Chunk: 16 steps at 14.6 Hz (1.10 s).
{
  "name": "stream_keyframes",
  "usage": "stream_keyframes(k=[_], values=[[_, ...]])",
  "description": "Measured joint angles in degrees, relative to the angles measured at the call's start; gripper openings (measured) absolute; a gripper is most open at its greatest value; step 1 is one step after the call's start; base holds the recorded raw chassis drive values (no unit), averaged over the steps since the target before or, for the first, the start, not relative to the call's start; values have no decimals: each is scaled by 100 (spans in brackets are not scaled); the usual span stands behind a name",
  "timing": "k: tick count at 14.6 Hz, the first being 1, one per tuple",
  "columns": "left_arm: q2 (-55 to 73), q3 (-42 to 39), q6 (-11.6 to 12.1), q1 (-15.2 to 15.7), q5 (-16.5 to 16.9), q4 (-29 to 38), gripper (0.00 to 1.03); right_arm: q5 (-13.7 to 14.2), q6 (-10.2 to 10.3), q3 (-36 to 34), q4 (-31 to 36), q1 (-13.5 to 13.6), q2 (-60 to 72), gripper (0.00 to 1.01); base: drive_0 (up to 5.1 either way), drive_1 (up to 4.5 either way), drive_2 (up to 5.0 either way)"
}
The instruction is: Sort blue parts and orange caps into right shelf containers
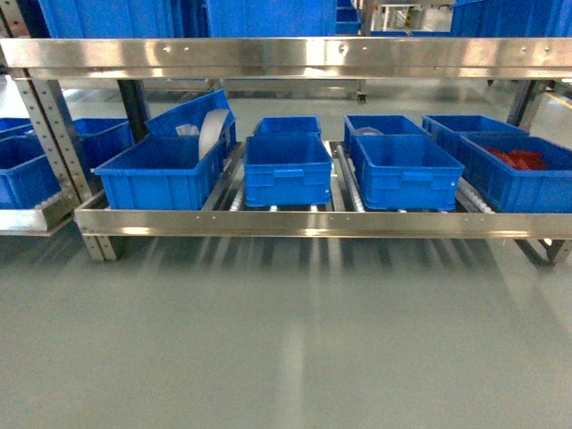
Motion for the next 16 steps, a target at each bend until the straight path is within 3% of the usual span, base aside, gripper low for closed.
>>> stream_keyframes(k=[3,6,16], values=[[-2,0,0,-11,20,-2,44,17,0,0,-2,0,0,43,0,0,0],[-33,0,0,0,-9,15,44,17,-2,0,0,-2,0,43,-21,360,-401],[-9,0,0,-2,-9,0,44,15,-17,0,-13,0,0,43,290,184,-504]])
